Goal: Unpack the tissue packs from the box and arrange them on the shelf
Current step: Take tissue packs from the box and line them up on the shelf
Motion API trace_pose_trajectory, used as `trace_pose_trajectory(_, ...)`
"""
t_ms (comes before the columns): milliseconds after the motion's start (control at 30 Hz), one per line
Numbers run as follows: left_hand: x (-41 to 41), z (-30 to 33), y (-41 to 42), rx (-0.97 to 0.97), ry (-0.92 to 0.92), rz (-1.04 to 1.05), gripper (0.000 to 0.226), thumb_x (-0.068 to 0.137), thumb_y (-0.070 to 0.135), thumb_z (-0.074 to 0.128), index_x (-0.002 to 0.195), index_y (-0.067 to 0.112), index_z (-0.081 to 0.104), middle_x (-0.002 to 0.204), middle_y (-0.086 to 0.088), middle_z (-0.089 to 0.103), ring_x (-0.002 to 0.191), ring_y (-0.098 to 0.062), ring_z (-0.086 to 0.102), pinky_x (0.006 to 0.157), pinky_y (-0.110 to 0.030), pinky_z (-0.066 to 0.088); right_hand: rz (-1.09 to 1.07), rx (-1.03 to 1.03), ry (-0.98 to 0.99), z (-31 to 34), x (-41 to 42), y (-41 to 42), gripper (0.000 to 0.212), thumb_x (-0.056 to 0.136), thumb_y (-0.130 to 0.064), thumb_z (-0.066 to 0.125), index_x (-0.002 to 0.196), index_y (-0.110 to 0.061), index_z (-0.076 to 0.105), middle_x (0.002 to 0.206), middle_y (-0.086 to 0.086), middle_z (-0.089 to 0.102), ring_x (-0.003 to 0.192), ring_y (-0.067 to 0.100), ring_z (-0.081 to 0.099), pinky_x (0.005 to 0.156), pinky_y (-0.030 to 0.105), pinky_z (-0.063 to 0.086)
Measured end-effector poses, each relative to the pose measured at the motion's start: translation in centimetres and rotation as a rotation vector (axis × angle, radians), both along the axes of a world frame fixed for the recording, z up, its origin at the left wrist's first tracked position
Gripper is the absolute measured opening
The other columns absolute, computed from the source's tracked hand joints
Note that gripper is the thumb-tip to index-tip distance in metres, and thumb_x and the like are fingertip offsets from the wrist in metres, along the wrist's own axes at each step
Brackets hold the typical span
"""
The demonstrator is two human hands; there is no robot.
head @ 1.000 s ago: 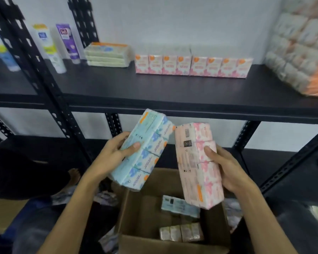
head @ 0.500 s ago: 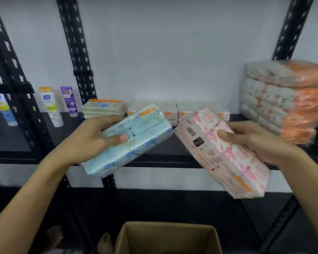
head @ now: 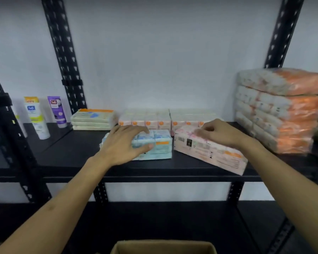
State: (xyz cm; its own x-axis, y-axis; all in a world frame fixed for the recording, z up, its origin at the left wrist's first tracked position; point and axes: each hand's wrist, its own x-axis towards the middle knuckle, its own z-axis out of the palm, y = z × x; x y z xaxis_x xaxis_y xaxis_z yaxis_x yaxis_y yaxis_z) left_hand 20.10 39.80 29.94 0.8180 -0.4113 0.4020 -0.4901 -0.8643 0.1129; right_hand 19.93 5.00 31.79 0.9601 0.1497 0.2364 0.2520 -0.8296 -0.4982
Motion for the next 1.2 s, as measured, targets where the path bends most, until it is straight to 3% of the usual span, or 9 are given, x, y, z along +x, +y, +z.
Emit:
trace_pose_trajectory(133, 1.3, 0.1, -0.1, 0.011, 0.086, 0.031, 0.074, 0.093, 0.080, 0.009, 0.150, 0.045, 0.040, 0.152, 0.013, 0.049, 0.139, -0.017, 0.046, 0.113, -0.045, 0.031, 0.039, -0.195, 0.025, 0.5, 0.8, 0.8, 0.043, 0.100, -0.060, 0.042, 0.108, -0.028, 0.070, 0.101, 0.004, 0.071, 0.091, 0.023, 0.063, 0.085, 0.038, 0.049)
trace_pose_trajectory(267, 2.0, 1.0, -0.3, -0.116, 0.223, 0.046, 0.062, 0.099, 0.072, 0.015, 0.150, 0.046, 0.040, 0.154, 0.012, 0.047, 0.141, -0.021, 0.043, 0.116, -0.048, 0.026, 0.056, -0.345, 0.200, 2.0, 2.3, 0.0, 0.059, 0.100, -0.069, 0.033, 0.147, -0.037, 0.050, 0.155, -0.014, 0.043, 0.141, 0.021, 0.044, 0.115, 0.043, 0.030)
trace_pose_trajectory(500, 3.4, 5.4, -1.3, -0.005, 0.584, 0.006, 0.053, 0.102, 0.045, 0.050, 0.153, 0.036, 0.038, 0.161, 0.003, 0.035, 0.146, -0.022, 0.035, 0.117, -0.045, 0.026, 0.115, 0.061, 0.459, 2.8, 2.8, 0.5, 0.051, 0.100, -0.055, 0.047, 0.142, -0.027, 0.057, 0.158, -0.007, 0.041, 0.148, 0.021, 0.035, 0.123, 0.041, 0.022)
trace_pose_trajectory(633, 4.9, 5.2, -3.5, 0.018, 0.474, 0.104, 0.043, 0.106, 0.048, 0.031, 0.109, 0.018, 0.062, 0.113, -0.013, 0.064, 0.096, -0.022, 0.059, 0.095, -0.039, 0.042, -0.118, -0.061, 0.275, 1.0, 2.9, 2.3, 0.085, 0.098, -0.073, 0.017, 0.139, -0.012, 0.059, 0.120, 0.012, 0.067, 0.107, 0.025, 0.060, 0.107, 0.041, 0.037)
trace_pose_trajectory(667, 5.2, 4.3, -3.9, 0.003, 0.461, 0.132, 0.049, 0.107, 0.047, 0.025, 0.105, 0.015, 0.062, 0.092, 0.001, 0.041, 0.084, -0.020, 0.056, 0.092, -0.039, 0.044, -0.140, -0.126, 0.202, 0.3, 3.1, 2.6, 0.087, 0.097, -0.075, 0.017, 0.134, -0.012, 0.063, 0.108, 0.011, 0.071, 0.098, 0.024, 0.065, 0.099, 0.040, 0.043)
trace_pose_trajectory(700, 5.5, 3.4, -4.3, 0.001, 0.437, 0.165, 0.052, 0.107, 0.048, 0.023, 0.107, 0.013, 0.062, 0.134, -0.013, 0.056, 0.085, -0.021, 0.057, 0.093, -0.041, 0.044, -0.159, -0.169, 0.140, -0.2, 3.4, 2.6, 0.088, 0.095, -0.078, 0.018, 0.128, -0.013, 0.067, 0.099, 0.009, 0.073, 0.092, 0.023, 0.068, 0.087, 0.036, 0.046)
trace_pose_trajectory(733, 5.8, 2.6, -4.6, 0.000, 0.396, 0.201, 0.051, 0.107, 0.049, 0.024, 0.105, 0.014, 0.061, 0.108, -0.012, 0.066, 0.092, -0.025, 0.059, 0.091, -0.042, 0.043, -0.178, -0.191, 0.089, -0.7, 3.6, 2.6, 0.088, 0.094, -0.080, 0.020, 0.123, -0.013, 0.070, 0.089, 0.007, 0.074, 0.085, 0.022, 0.070, 0.075, 0.030, 0.044)
trace_pose_trajectory(933, 6.9, 1.5, -5.4, -0.094, 0.250, 0.219, 0.049, 0.103, 0.047, 0.033, 0.074, 0.012, 0.053, 0.078, -0.006, 0.059, 0.076, -0.024, 0.058, 0.062, -0.033, 0.036, -0.194, -0.196, -0.035, -1.3, 3.9, 2.3, 0.070, 0.098, -0.072, 0.031, 0.070, -0.014, 0.057, 0.059, 0.003, 0.055, 0.061, 0.023, 0.060, 0.058, 0.028, 0.034)
trace_pose_trajectory(1200, 6.2, 0.6, -5.8, -0.134, -0.044, 0.264, 0.056, 0.103, 0.042, 0.031, 0.067, 0.011, 0.061, 0.066, -0.004, 0.059, 0.069, -0.027, 0.055, 0.073, -0.038, 0.038, -0.289, -0.137, -0.209, -1.7, 3.4, 3.0, 0.063, 0.098, -0.061, 0.037, 0.058, -0.013, 0.046, 0.053, 0.002, 0.055, 0.058, 0.026, 0.059, 0.057, 0.031, 0.042)
